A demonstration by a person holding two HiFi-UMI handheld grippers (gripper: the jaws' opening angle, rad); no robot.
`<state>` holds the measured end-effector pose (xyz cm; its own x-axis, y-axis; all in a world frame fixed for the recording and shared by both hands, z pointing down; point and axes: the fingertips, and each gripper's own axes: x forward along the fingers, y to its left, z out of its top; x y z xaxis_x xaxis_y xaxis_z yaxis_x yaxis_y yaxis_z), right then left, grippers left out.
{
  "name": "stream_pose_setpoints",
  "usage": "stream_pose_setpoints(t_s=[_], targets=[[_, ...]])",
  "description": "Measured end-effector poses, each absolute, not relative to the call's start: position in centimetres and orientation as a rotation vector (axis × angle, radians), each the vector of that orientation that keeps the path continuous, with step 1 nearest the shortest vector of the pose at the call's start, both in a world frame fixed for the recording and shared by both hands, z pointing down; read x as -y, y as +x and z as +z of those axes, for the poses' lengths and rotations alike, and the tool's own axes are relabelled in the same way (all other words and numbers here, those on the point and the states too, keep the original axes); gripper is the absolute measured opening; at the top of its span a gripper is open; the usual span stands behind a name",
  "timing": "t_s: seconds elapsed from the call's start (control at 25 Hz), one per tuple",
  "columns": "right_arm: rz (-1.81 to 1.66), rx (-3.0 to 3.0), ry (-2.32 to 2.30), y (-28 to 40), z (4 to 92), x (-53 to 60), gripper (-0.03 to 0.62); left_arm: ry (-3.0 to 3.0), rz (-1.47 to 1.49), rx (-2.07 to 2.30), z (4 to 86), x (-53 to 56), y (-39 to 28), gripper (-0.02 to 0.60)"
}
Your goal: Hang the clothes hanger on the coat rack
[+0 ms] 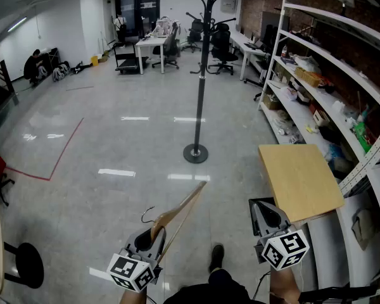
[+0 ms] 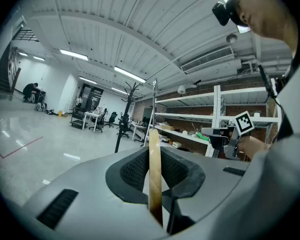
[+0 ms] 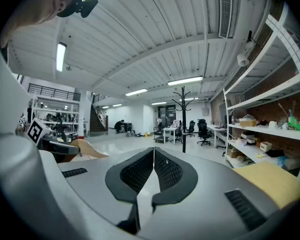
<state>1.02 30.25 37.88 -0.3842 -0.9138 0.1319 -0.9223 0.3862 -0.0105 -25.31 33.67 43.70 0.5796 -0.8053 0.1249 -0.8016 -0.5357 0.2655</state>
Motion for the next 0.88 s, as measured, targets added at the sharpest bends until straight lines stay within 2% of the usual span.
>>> stream_pose_setpoints(t_s=[0.88], targets=[[0.124, 2.63, 1.488, 13.0, 38.2, -5.8, 0.008, 2.551, 0.017, 1.411, 41.6, -9.1, -11.7, 0.052]])
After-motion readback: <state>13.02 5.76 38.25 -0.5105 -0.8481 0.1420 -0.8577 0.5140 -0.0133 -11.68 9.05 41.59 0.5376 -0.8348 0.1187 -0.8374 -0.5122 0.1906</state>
